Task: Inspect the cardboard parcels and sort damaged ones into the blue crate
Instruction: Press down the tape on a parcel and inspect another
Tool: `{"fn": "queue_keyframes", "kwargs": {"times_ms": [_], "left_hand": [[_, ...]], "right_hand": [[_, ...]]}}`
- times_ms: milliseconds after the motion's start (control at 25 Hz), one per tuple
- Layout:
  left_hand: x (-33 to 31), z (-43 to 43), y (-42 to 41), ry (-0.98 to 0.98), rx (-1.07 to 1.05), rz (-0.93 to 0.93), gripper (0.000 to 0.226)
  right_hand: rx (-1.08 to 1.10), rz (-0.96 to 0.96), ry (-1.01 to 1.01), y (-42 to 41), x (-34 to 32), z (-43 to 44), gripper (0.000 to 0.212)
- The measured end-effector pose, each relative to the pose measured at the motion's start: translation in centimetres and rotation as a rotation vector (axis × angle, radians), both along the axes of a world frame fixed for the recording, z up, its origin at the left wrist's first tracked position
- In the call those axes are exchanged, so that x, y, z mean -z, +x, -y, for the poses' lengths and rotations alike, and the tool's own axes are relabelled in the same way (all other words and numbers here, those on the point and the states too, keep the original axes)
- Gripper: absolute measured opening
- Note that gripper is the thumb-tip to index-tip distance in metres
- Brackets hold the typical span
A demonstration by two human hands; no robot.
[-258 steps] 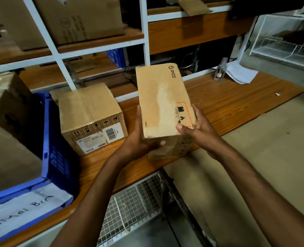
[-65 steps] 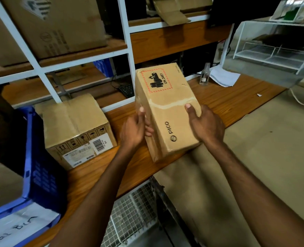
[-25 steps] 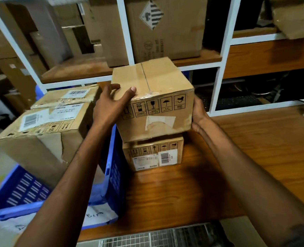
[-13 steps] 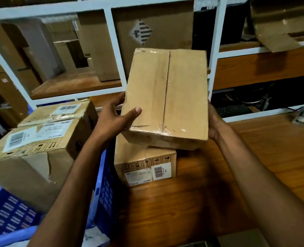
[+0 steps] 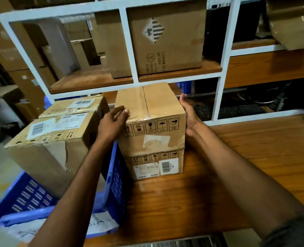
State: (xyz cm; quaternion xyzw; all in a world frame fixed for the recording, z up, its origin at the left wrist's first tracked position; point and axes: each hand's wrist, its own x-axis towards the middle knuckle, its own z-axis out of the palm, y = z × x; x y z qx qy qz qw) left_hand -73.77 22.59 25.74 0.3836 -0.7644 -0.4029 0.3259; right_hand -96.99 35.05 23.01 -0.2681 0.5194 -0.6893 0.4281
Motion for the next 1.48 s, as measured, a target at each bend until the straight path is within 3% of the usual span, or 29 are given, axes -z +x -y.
{"fn": "queue_keyframes", "kwargs": {"times_ms": [320,480,560,800,1240,1480], "left_hand": [[0.0,0.2,-1.0,-0.016,-0.030,-0.039,0.063],[0.6,0.4,-1.2,-0.004,-0.017,-0.024,0.062],[0.7,0.6,-1.2,-0.019,-0.002,0.005,0.060],[0.9,1.2,-0.8,-0.098,-0.010,0.061,0.062],[1.5,1.2,0.2,-0.209,-0.091,0.052,0.059],[0.8,2.0,0.2,-0.207,-0.027,0.108,0.062]], "right_hand": [[0.032,-0.025,-0.081,-0.6,-0.2,0.5,0.061],[0.040,0.020,-0.082,-0.9,0.5,0.5,0.071],[0.084,0.056,-0.020,-1.1,1.6,0.7,0.078],[0.045,0.131,0.241,-0.1,5.8,0.9,0.072],[-0.017,0.162,0.273,0.2,6.1,1.2,0.080],[0.114,0.202,0.228,1.5,5.8,1.5,0.068]]}}
